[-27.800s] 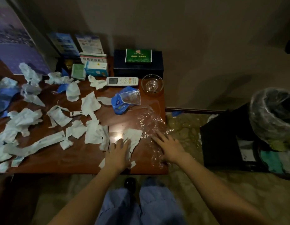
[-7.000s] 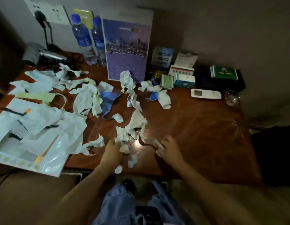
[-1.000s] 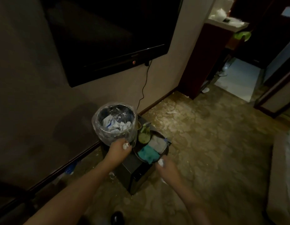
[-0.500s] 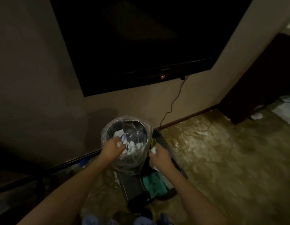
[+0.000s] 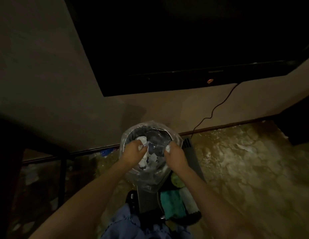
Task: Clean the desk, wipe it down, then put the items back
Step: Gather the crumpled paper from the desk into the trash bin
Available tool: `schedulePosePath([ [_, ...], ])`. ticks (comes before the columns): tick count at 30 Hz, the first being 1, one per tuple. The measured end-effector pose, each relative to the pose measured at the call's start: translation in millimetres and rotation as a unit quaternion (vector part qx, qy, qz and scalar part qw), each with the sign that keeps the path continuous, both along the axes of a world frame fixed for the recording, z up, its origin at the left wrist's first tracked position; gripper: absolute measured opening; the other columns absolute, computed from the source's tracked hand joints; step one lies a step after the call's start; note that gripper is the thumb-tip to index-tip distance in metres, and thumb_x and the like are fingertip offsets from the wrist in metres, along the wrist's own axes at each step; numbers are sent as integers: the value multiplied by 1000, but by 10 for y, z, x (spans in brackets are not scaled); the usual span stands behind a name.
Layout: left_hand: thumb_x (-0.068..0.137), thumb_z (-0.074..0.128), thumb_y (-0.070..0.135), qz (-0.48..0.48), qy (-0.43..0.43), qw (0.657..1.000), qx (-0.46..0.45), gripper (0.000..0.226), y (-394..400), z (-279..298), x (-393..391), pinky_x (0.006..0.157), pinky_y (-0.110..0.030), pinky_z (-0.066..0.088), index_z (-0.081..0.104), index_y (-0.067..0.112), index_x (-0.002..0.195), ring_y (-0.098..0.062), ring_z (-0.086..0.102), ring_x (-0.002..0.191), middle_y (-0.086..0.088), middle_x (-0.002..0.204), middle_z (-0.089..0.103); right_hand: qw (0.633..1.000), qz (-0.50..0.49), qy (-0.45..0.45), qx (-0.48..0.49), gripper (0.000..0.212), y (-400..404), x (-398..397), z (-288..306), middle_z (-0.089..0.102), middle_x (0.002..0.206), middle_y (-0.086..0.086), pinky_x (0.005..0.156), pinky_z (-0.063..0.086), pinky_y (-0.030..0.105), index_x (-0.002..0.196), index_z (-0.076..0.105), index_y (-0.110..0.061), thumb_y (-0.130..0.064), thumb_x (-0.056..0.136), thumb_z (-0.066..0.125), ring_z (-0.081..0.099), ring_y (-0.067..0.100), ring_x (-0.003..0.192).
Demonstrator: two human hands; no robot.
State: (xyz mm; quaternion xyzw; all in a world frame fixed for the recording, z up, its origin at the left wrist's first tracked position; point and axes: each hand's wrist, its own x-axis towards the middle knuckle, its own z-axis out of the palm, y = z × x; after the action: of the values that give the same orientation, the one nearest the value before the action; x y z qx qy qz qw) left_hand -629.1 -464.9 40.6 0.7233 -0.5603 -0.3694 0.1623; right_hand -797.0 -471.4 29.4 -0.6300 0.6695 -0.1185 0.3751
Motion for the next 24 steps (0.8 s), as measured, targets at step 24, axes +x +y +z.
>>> schedulePosePath([
  [24, 82, 48, -6, -236, -65, 965, 89, 43, -758, -718, 158, 110, -32, 21, 42, 0, 124, -31, 28, 128, -18, 134, 30, 990, 45, 127, 40, 51, -367, 303, -755, 39, 130, 11, 99, 33, 34, 127, 38, -9, -32, 86, 58, 38, 27, 121],
])
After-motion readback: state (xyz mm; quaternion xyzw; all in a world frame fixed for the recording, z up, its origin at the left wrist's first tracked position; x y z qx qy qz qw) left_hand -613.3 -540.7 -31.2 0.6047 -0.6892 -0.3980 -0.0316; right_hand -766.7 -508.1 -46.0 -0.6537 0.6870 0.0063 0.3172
